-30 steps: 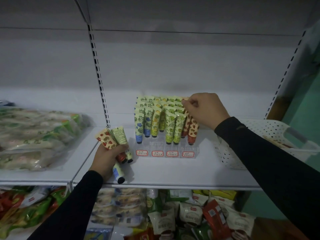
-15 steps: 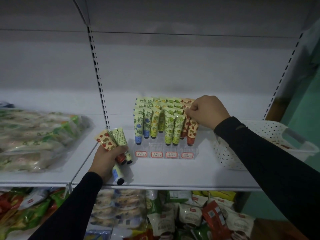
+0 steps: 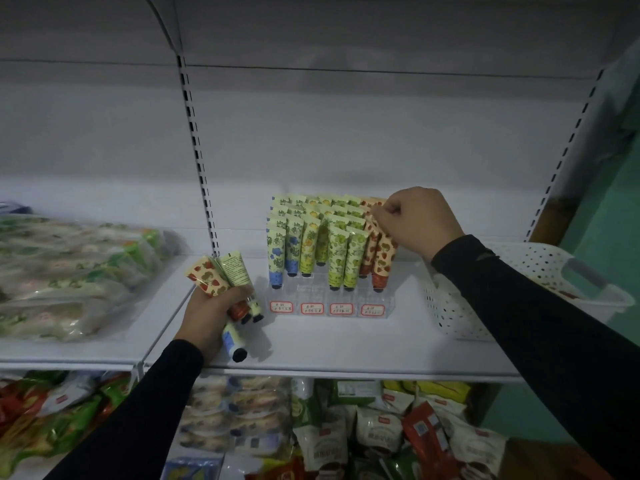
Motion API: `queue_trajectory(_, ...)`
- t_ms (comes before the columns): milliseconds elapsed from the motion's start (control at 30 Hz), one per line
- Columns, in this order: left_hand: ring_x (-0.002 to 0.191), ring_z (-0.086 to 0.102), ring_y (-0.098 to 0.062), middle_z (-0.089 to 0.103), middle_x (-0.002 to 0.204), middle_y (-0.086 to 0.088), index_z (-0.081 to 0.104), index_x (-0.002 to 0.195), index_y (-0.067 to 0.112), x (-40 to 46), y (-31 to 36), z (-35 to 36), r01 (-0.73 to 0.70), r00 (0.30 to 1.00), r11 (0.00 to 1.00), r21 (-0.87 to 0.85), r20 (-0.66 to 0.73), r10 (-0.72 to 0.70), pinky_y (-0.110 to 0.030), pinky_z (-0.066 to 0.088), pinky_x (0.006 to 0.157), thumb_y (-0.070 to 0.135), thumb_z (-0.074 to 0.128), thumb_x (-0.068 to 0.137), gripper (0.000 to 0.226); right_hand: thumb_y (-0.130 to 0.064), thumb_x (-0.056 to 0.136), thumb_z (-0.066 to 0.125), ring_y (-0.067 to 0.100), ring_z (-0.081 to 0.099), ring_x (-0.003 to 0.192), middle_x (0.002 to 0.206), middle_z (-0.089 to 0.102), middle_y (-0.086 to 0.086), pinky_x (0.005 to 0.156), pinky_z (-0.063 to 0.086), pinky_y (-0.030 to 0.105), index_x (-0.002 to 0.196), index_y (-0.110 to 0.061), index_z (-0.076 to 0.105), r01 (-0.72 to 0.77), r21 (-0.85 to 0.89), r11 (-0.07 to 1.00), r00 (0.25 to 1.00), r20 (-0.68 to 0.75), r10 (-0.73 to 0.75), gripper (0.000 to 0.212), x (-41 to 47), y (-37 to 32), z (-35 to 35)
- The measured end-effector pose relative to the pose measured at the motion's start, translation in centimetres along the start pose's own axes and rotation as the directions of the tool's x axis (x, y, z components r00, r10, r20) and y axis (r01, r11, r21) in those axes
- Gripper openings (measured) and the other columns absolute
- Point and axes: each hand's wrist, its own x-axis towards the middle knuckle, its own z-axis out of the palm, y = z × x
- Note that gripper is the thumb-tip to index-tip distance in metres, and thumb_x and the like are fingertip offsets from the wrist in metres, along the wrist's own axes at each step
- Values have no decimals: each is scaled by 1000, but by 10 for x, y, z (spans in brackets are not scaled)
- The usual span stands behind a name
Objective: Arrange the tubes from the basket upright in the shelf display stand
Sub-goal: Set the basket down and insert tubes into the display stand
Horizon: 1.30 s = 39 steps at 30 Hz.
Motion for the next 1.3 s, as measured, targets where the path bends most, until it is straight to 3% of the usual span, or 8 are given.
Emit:
queue_trajectory(167,70,68,-20,72,78,-4,65,93,7,-10,21,11,-64,992,998,5,106,63,-32,53,63,-2,65,85,11,-37,96,54,12,62,77,80,71,-3,65,38,19,79,-11,73,30,138,990,998,-58,-22,36,-8,-16,-14)
queue_trajectory(367,58,66,-16,71,74,-4,61,104,-4,-36,50,46,-76,924,997,19,376,64,-24,50,49,-7,64,83,21,-54,91,55,-16,57,65,86,66,-20,62,40,11,98,-26,74,27,476,879,958,239,-159,34,-31,-55,-8)
queue_trajectory(633,63,67,-20,72,80,-9,65,105,0,-45,54,65,-55,869,997,59,495,18,-26,51,52,-10,63,84,23,-30,89,69,1,62,55,69,67,0,53,47,14,79,-14,64,-170,682,711,899,402,-171,20,-42,-61,-6)
queue_trajectory(700,68,68,-22,71,84,-12,62,108,-7,-44,50,64,-26,875,999,43,484,2,-28,53,55,-5,71,78,31,-22,92,66,7,63,59,70,67,2,53,50,16,79,-13,62,-282,744,606,888,441,-129,16,-41,-59,-7)
queue_trajectory(800,76,69,-26,71,95,-21,59,112,-16,-44,45,57,65,876,998,13,478,-63,-33,57,61,9,73,69,52,-11,97,56,10,64,61,85,66,8,54,53,16,91,-7,58,-494,834,244,837,533,-128,7,-38,-55,-13)
queue_trajectory(867,76,69,-24,72,100,-22,62,112,-13,-45,43,56,81,863,997,0,500,-71,-32,57,60,13,72,71,50,-13,98,53,9,61,61,89,65,9,52,51,15,99,-5,57,-527,835,161,821,549,-159,8,-37,-56,-14)
queue_trajectory(1067,66,64,-26,61,85,-24,59,105,-6,-42,43,59,51,880,999,-7,473,-42,-32,50,52,8,74,70,40,-25,94,62,7,54,60,91,62,9,57,46,20,95,-11,63,-428,790,440,854,512,-88,14,-32,-58,-8)
queue_trajectory(1300,67,62,-25,65,80,-14,62,105,-4,-32,36,48,-31,906,995,94,423,-12,-35,50,58,12,77,68,43,-6,92,62,5,64,66,83,66,3,66,54,14,95,-8,67,-426,791,439,859,506,-80,6,-27,-48,-7)
